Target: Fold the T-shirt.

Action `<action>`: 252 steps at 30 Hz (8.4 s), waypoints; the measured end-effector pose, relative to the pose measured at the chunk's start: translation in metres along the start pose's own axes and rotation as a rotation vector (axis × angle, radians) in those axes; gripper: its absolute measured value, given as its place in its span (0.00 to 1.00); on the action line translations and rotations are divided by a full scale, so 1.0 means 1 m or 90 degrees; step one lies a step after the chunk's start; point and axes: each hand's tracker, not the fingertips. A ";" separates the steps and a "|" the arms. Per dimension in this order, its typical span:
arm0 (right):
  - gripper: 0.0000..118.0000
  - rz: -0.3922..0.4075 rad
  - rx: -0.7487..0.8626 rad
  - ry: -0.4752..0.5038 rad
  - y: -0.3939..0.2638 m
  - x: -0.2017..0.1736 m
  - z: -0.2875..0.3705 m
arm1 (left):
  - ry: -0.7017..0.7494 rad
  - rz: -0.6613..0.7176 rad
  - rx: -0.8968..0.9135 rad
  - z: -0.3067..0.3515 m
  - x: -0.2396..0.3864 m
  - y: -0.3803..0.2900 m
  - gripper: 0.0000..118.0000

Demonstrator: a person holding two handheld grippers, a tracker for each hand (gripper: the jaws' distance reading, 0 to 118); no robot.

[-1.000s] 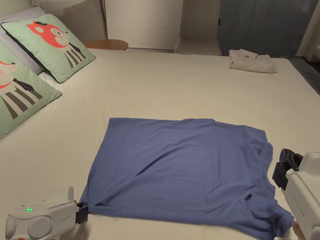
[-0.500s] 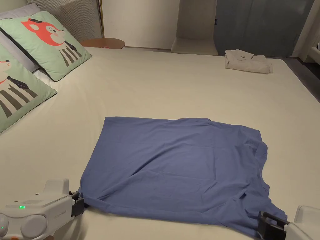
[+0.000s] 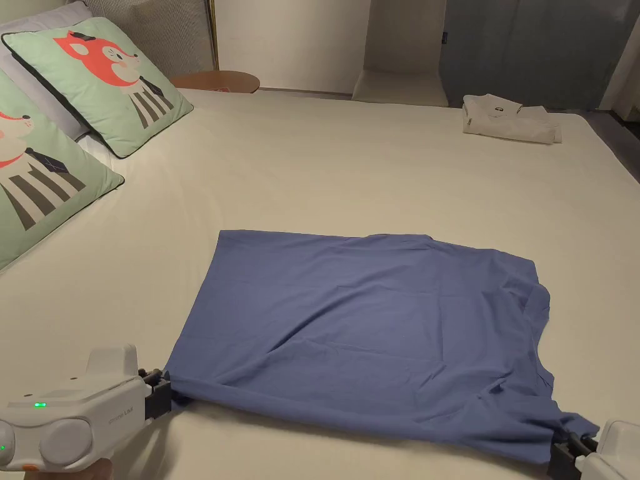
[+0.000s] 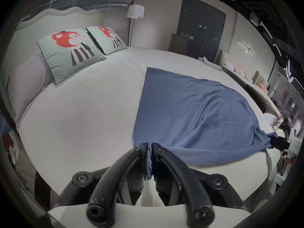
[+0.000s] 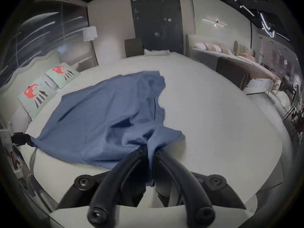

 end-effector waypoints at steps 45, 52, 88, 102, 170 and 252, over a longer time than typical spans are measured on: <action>0.90 0.083 0.155 0.010 0.162 -0.062 -0.065 | 0.029 -0.021 0.214 -0.052 0.080 0.128 0.92; 0.90 0.111 0.277 0.013 0.143 -0.086 0.008 | 0.014 -0.080 0.351 0.016 0.105 0.106 0.92; 0.01 0.107 0.283 -0.011 0.118 -0.095 0.001 | 0.053 -0.036 -0.062 -0.094 0.013 0.070 0.89; 0.01 0.110 0.216 -0.034 0.113 -0.074 -0.023 | 0.055 -0.088 -0.070 -0.119 0.032 0.050 0.05; 0.85 0.101 0.307 0.035 0.115 -0.110 0.068 | -0.025 -0.056 0.377 0.073 0.112 0.072 0.84; 0.04 0.086 -0.126 -0.031 0.193 -0.022 -0.250 | 0.004 -0.101 -0.028 -0.172 0.033 0.200 0.02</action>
